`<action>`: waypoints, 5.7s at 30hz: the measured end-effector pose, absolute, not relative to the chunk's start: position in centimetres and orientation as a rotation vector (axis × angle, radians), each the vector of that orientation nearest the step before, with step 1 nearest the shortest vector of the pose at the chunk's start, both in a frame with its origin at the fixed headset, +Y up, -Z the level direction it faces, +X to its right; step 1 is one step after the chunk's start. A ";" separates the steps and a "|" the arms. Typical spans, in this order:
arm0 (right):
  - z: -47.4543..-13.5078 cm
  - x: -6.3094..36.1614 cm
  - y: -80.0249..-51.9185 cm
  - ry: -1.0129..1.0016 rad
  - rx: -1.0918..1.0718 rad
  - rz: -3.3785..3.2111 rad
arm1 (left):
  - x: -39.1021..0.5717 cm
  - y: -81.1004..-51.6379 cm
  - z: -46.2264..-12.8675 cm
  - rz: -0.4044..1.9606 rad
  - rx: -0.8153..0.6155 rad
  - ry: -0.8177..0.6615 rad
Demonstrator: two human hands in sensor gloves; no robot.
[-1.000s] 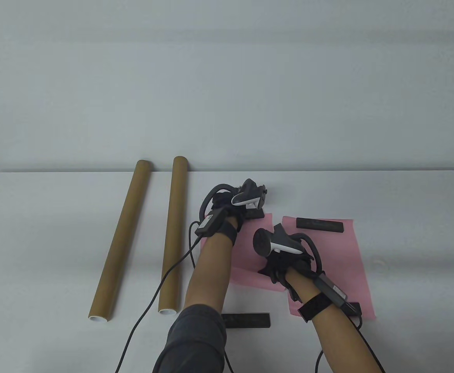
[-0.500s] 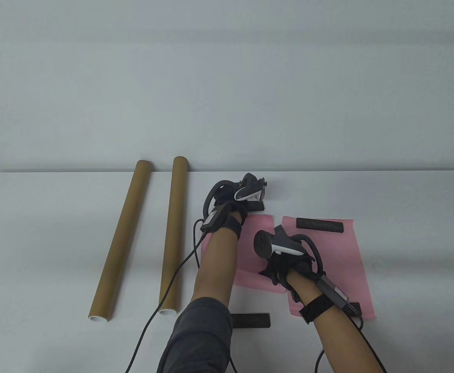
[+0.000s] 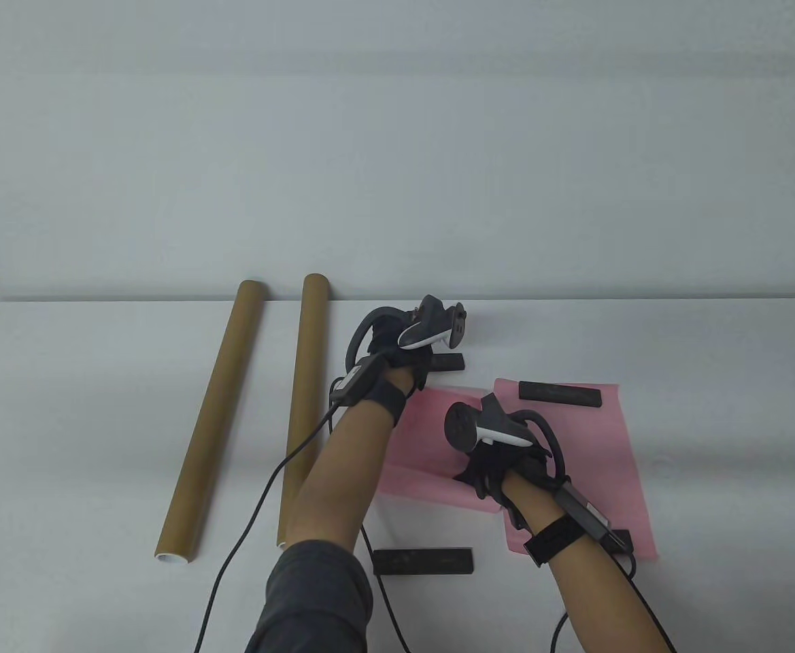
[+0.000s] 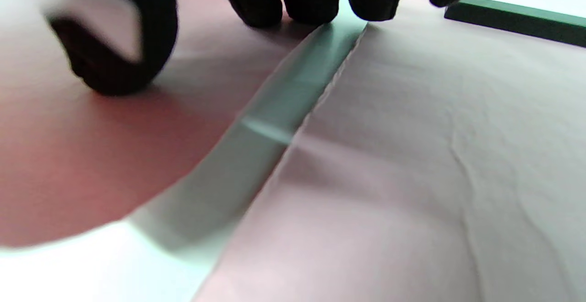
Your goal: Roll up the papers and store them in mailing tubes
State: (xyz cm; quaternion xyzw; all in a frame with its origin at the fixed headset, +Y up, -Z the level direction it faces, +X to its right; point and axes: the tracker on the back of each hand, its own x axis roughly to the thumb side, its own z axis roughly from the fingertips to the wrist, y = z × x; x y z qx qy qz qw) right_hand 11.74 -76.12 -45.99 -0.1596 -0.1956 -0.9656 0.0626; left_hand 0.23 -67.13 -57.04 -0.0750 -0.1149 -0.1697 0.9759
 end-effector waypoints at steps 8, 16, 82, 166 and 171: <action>-46.0 11.7 -76.0 -0.597 -0.470 -2.903 | -1.2 -64.8 -46.3 -0.386 -0.070 -0.472; -46.0 11.7 -76.1 -0.605 -0.465 -2.915 | -1.9 -71.0 -41.3 -0.609 -0.338 -0.601; -26.7 12.3 -66.8 0.584 -0.977 -2.910 | -9.2 -68.9 -28.4 0.024 0.114 -0.506; -27.7 14.0 -68.7 0.475 -1.018 -2.994 | -9.9 -70.4 -29.6 -0.013 0.125 -0.490; -27.9 13.9 -68.6 0.503 -1.005 -3.042 | -10.0 -70.8 -29.8 0.005 0.076 -0.497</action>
